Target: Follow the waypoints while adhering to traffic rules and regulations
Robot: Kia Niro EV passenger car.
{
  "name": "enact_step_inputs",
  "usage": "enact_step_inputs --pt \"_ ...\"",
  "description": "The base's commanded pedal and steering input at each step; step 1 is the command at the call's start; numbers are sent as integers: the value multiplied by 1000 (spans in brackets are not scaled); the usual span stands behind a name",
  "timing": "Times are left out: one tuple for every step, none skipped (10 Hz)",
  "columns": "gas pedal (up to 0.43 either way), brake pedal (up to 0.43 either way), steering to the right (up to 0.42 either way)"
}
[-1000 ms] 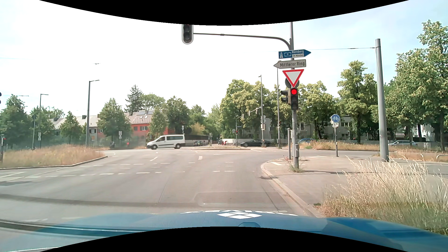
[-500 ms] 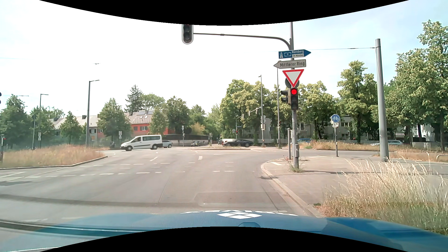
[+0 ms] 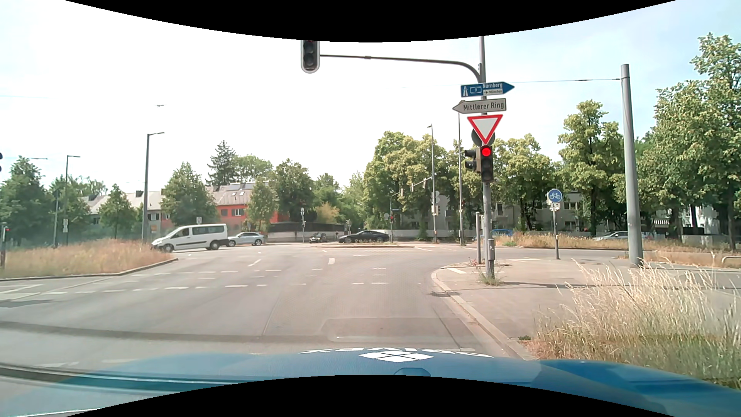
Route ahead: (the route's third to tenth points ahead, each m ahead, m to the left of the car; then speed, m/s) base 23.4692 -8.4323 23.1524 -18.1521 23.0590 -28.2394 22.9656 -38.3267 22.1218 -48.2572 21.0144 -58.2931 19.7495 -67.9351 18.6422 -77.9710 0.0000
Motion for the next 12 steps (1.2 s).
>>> enact_step_inputs --pt "0 262 4" --pt "0 268 4" --pt "0 262 4" --pt "0 268 4" --pt "0 262 4" --pt "0 262 4" --pt "0 268 4" --pt "0 262 4" --pt "0 262 4" --pt "0 262 4" --pt "0 268 4" --pt "0 262 4"
